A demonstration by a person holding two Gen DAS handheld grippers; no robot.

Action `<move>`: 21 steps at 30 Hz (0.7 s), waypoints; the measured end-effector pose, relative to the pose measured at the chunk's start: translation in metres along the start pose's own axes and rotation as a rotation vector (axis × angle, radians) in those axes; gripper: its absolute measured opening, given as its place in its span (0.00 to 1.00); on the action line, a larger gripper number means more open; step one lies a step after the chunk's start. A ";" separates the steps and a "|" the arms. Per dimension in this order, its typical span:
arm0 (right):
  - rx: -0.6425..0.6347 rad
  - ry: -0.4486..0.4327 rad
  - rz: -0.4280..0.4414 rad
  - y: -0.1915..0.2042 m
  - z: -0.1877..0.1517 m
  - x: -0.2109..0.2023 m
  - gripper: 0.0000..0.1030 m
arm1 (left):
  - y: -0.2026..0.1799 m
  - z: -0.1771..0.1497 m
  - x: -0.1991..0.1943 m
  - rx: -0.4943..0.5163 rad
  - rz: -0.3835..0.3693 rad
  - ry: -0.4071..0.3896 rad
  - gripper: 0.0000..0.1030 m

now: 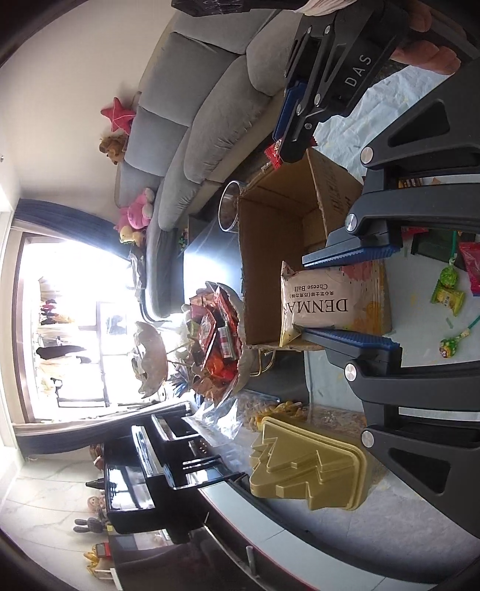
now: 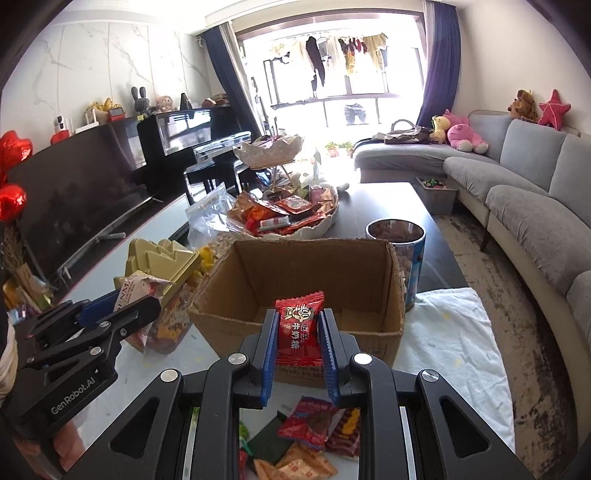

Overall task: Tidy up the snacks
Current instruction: 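Carry both packets into the cardboard box and open both grippers, then return both tools to the snacks and grasp lollipops with both grippers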

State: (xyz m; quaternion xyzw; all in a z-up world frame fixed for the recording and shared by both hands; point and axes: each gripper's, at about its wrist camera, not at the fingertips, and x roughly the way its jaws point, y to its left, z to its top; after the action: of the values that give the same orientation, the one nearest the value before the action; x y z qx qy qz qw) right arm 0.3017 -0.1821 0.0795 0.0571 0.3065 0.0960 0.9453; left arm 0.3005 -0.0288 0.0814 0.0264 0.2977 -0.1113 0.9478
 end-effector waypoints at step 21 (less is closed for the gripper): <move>-0.012 0.100 -0.047 -0.016 0.025 0.065 0.44 | 0.009 0.028 0.064 0.020 0.013 0.107 0.72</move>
State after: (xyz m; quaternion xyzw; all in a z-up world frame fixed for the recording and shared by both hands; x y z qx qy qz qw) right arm 0.3705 -0.1853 0.0600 0.0395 0.3539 0.0785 0.9312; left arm 0.3687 -0.0358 0.0678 0.0436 0.3469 -0.1067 0.9308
